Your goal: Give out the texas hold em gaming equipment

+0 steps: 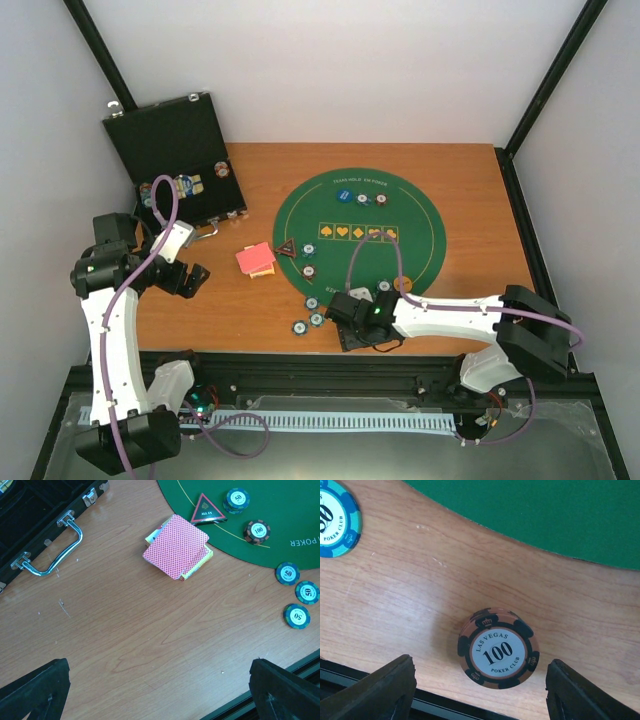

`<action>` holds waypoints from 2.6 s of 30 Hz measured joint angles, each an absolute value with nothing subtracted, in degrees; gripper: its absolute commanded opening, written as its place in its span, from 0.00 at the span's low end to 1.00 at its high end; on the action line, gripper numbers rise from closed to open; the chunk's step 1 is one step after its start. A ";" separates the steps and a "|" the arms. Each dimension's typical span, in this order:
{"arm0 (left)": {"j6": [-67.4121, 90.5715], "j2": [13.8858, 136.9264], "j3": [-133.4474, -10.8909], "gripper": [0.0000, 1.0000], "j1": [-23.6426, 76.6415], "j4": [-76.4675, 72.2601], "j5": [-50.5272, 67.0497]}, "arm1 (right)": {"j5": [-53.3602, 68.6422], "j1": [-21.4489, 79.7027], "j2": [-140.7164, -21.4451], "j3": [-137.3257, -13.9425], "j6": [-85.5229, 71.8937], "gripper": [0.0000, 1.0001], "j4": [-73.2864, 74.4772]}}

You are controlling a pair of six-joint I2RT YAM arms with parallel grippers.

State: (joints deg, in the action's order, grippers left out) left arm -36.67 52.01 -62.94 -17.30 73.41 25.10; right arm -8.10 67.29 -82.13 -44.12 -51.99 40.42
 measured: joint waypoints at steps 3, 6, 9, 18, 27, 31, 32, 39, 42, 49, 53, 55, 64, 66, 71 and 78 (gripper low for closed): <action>-36.67 52.01 -62.94 1.00 -17.30 73.41 25.10 | -7.94 67.29 -82.43 -43.92 -51.96 0.66 39.62; -36.67 52.01 -62.94 1.00 -17.30 73.38 25.10 | -7.90 67.29 -82.96 -43.68 -51.94 0.61 39.11; -36.64 52.01 -62.94 1.00 -17.30 73.38 25.10 | -7.75 67.26 -83.64 -43.66 -51.81 0.57 38.61; -36.67 52.12 -62.94 1.00 -17.30 73.36 25.10 | -8.01 66.78 -84.55 -43.66 -51.22 0.39 37.89; -36.67 52.10 -62.08 1.00 -17.30 73.34 25.10 | -8.19 66.46 -82.76 -43.66 -51.11 0.30 39.13; -36.67 52.05 -62.06 1.00 -17.30 73.34 25.15 | -8.60 66.39 -80.40 -44.25 -51.00 0.30 41.32; -36.67 52.05 -62.06 1.00 -17.30 73.34 25.15 | -8.67 66.26 -79.75 -44.66 -50.83 0.30 41.91; -36.67 52.05 -62.06 1.00 -17.30 73.36 25.12 | -9.89 60.58 -77.76 -47.68 -48.42 0.32 44.42; -36.67 52.01 -62.06 1.00 -17.30 73.36 25.12 | -10.07 57.56 -77.95 -48.86 -46.68 0.32 44.80; -36.67 52.01 -62.06 1.00 -17.30 73.36 25.10 | -9.58 52.56 -81.41 -49.45 -42.98 0.32 43.33; -36.67 51.99 -62.06 1.00 -17.30 73.36 25.10 | -9.06 51.55 -83.22 -49.39 -41.95 0.32 41.98; -36.67 52.01 -62.06 1.00 -17.30 73.36 25.10 | -8.69 51.27 -83.59 -49.17 -41.65 0.32 41.01; -36.67 51.77 -62.08 1.00 -17.30 73.36 25.08 | -7.86 48.47 -86.26 -46.06 -40.69 0.32 37.26; -36.67 51.57 -62.08 1.00 -17.30 73.38 25.08 | -7.81 48.23 -86.67 -46.06 -40.38 0.33 36.80; -36.67 51.51 -62.15 1.00 -17.30 73.38 25.06 | -6.98 48.07 -87.39 -45.95 -40.03 0.34 35.46; -36.67 51.46 -62.28 1.00 -17.30 73.38 25.04 | -6.83 48.01 -87.53 -45.21 -40.01 0.47 34.70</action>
State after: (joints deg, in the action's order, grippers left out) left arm -36.67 51.46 -62.28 -17.30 73.38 25.04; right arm -6.83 48.01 -87.53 -45.21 -40.01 34.70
